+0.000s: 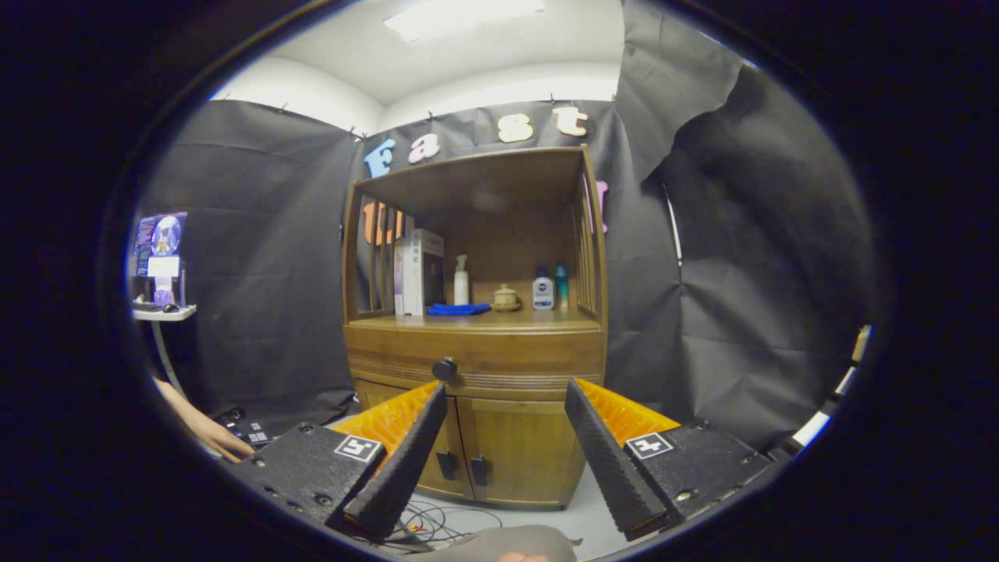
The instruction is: Pull open the drawer, take out the items inside it, and place them on the countertop above the cabinet.
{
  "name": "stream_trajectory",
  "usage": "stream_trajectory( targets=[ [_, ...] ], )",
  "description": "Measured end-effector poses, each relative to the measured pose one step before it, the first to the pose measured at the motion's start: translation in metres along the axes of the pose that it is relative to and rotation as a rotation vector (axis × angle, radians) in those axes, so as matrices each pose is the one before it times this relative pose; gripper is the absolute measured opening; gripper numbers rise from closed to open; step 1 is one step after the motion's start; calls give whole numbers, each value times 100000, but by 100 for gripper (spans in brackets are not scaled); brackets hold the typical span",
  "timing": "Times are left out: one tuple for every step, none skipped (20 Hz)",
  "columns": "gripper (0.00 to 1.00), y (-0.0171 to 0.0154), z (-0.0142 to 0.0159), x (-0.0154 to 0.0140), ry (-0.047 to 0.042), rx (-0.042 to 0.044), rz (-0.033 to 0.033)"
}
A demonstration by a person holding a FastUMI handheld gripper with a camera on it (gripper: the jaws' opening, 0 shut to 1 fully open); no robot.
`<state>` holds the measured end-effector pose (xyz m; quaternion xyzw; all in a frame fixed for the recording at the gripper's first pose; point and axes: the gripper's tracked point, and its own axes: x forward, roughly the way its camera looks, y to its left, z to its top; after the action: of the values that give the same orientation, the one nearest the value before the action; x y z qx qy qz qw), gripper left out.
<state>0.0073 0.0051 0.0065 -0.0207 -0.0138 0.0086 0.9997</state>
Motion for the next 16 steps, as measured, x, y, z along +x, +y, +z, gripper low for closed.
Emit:
stream_trajectory(
  targets=[
    [99, -96, 238, 436, -1150, -488, -764],
    [99, 47, 30, 669, 172, 111, -579],
    [99, 377, -317, 700, 1120, 91, -25],
    [99, 358, -220, 790, 1551, -15, 9],
    [99, 315, -63, 787, 756, 393, -394],
    [99, 423, -50, 949, 463, 561, -362],
    [99, 517, -143, 834, 340, 573, -119],
    [99, 653, -94, 862, 604, 122, 312],
    [99, 546, -350, 914, 869, -709, 26],
    [99, 540, -197, 1009, 858, -1991, -334],
    [99, 371, -46, 925, -40, -1140, -568],
    [99, 735, 29, 1044, -92, -478, 235],
    [99, 842, -182, 998, 408, -201, 638],
    [99, 696, -178, 996, 590, -38, 314],
    [99, 545, -297, 948, 717, 207, -140],
    [99, 658, -90, 980, 275, 620, 162]
  ],
)
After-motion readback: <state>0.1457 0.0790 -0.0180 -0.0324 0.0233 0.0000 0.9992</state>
